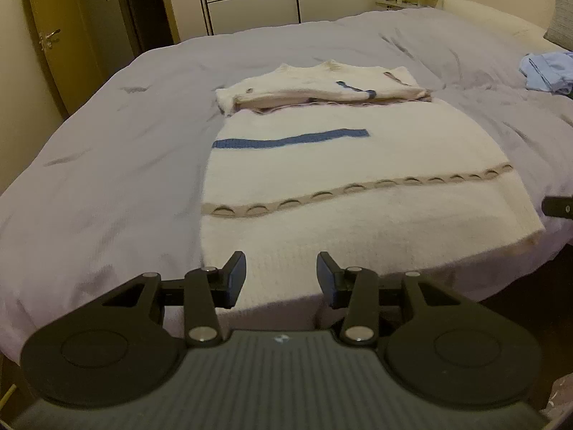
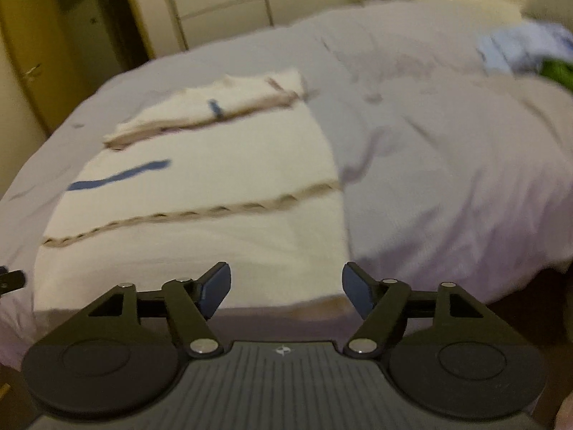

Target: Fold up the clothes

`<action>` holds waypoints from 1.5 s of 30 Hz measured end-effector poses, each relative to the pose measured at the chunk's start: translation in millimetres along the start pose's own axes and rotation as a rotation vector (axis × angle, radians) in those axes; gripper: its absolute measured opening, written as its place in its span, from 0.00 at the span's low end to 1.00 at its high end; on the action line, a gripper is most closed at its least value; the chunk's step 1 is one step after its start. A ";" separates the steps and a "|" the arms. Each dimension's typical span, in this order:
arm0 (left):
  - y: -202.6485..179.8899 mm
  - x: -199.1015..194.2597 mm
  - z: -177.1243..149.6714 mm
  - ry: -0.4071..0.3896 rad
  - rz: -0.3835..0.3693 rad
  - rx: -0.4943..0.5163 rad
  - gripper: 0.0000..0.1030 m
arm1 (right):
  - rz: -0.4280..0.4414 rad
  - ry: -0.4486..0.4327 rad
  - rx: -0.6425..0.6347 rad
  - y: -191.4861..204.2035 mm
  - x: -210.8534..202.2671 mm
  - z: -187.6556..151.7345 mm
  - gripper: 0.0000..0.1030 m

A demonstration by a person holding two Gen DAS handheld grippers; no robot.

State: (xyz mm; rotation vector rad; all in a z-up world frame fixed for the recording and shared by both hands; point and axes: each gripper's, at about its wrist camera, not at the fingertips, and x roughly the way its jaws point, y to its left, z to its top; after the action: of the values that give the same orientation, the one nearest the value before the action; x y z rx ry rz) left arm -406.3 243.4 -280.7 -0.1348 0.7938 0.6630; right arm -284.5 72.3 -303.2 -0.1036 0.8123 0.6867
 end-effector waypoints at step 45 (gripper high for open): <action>71.3 118.7 -73.2 -0.295 0.107 1.047 0.43 | -0.343 -0.220 -1.108 -57.1 98.4 -52.8 0.74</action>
State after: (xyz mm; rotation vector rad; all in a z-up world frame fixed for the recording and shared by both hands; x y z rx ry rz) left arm -433.3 333.4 -405.9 0.9414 0.7768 0.2883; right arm -235.8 61.6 -418.3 -1.1210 0.1152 0.7338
